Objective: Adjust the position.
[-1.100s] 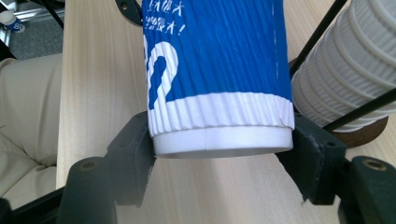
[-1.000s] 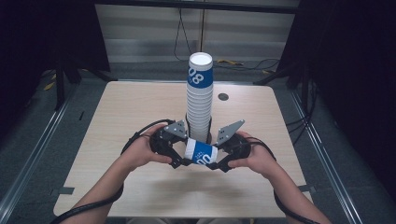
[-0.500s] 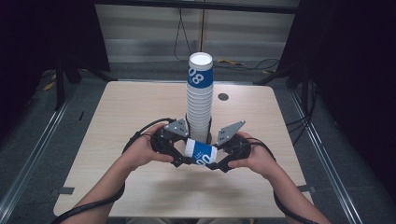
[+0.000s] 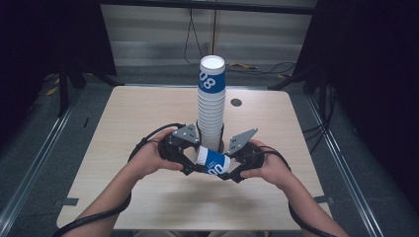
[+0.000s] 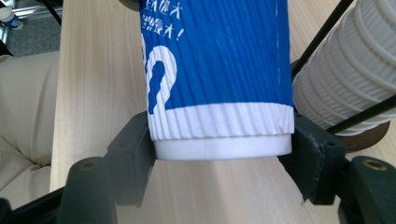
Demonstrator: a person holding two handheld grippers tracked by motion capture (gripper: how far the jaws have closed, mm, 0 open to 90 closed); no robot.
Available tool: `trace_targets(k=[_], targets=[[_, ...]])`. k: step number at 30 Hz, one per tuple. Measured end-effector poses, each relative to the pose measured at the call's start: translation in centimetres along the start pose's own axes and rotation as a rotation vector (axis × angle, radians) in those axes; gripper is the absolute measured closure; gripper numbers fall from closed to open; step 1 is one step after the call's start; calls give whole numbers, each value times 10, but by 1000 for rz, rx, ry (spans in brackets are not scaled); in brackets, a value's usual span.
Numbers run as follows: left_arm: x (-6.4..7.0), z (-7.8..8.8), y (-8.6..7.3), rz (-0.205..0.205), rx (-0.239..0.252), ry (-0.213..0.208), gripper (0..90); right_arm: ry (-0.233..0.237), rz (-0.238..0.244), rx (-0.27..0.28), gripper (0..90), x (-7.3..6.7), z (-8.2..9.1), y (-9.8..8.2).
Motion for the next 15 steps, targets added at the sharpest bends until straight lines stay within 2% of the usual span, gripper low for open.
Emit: trace_targets(k=[3, 8, 11, 15], targets=[[0, -1, -1, 5, 2, -3, 173, 2, 6, -6, 309, 0, 0, 0], [-1, -1, -2, -7, -24, 3, 180, -2, -1, -11, 309, 0, 0, -1], [-2, -1, -4, -2, -18, 5, 179, -9, 6, -9, 309, 1, 2, -1], [-4, 1, -7, 10, -33, 5, 167, -15, 6, -5, 310, 2, 3, -2]])
Point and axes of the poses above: each handheld gripper's, and its own axes: z roughly backward along the jaws, y roughly out of its top, x roughly to its right, the point moved 1 cm from there along -z, roughly forward along the jaws, and after that the axes turned 14 degrees about x, right-handed, at the moved point
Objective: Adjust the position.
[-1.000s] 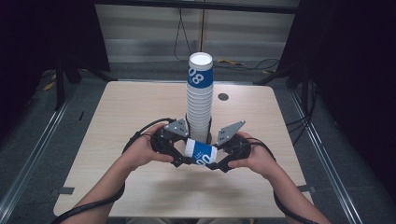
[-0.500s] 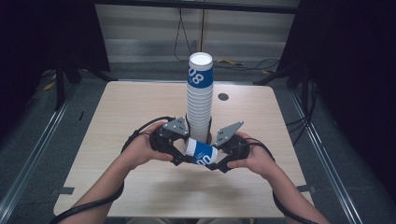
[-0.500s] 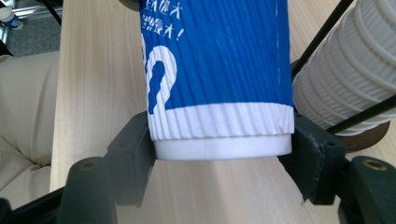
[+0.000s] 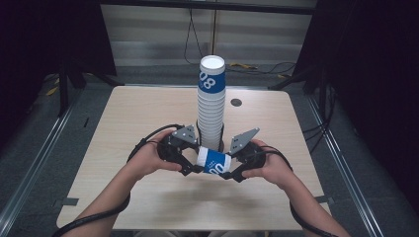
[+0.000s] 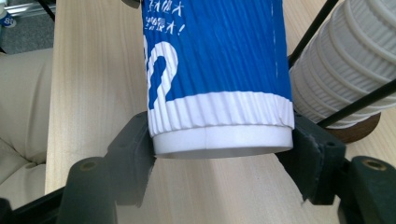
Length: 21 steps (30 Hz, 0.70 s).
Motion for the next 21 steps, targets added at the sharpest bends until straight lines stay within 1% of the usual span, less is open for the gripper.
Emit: trace_targets(k=[2, 3, 4, 5, 6, 7, 10, 12, 13, 17, 19, 21], targets=[[0, 0, -1, 10, 11, -7, 160, 1, 4, -4, 310, 0, 0, 0], [0, 0, -2, 8, 9, -12, 157, -5, -3, -1, 310, 0, 1, 0], [0, 0, -2, 11, 5, -13, 156, 4, -7, 5, 310, 0, 1, 0], [0, 0, -3, -1, 8, -15, 155, -1, -4, 4, 310, 0, 1, 1], [0, 0, -3, -4, 8, -16, 154, 3, 4, 12, 310, 1, 1, 2], [0, -1, -3, 0, 12, -13, 153, 5, -1, 12, 310, 0, 1, 2], [0, -2, -4, 10, 11, -9, 149, 8, 8, 13, 310, 0, 0, 4], [0, -2, -4, 22, 19, -13, 145, 10, 10, 17, 310, -1, 0, 4], [0, -2, -4, 16, 16, -14, 145, 10, 11, 21, 310, -1, 0, 4], [0, -2, -4, 22, 24, -12, 136, 8, 17, 26, 310, -1, 0, 5], [0, -3, -3, 10, 17, -12, 133, 11, 13, 27, 310, -1, 1, 5], [1, -4, -2, 14, 20, -12, 130, 13, 13, 29, 310, -1, 1, 5]])
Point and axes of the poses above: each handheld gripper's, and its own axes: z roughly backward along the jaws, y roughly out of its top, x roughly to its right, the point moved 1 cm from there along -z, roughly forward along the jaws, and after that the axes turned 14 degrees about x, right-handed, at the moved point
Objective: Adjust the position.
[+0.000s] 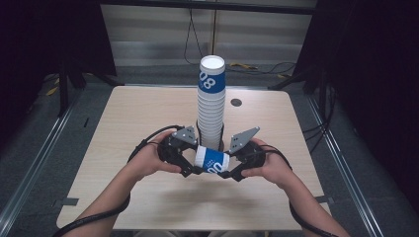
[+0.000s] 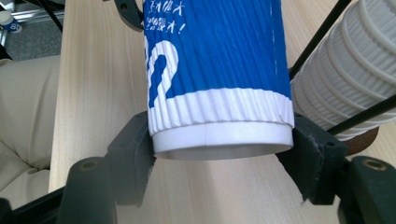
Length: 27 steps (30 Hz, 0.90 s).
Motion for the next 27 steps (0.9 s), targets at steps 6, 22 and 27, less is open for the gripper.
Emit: trace_targets(k=[6, 22, 27], targets=[[0, -2, 2, -2, 1, -1, 126, -4, -1, 1, 310, 0, 2, -1], [1, -1, 4, 13, -11, 16, 148, -7, 2, 5, 311, 0, 0, 0], [2, 3, 8, -3, -8, 20, 177, -12, -13, 5, 309, 0, -2, -2]])
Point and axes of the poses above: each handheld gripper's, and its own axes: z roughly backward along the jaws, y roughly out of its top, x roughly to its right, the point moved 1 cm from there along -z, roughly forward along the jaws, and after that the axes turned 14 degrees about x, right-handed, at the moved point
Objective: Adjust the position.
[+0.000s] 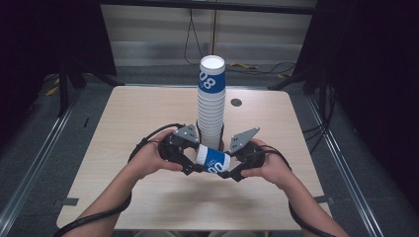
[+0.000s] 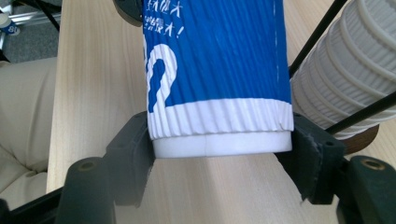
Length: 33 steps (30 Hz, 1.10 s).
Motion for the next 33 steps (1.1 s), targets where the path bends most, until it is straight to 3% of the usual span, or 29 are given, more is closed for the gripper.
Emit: trace_targets(k=[13, 20, 25, 33], targets=[[1, 2, 3, 12, -47, 2, 231, 1, -21, 19, 297, -1, -4, -4], [1, 7, 2, 14, -89, 1, 236, -4, -35, 25, 229, -3, -10, -6], [1, 11, 0, 9, -125, 16, 235, -24, -57, 14, 162, -2, -10, -8], [-3, 17, -3, 25, -186, 48, 231, -43, -73, 5, 143, 0, -8, -13]])
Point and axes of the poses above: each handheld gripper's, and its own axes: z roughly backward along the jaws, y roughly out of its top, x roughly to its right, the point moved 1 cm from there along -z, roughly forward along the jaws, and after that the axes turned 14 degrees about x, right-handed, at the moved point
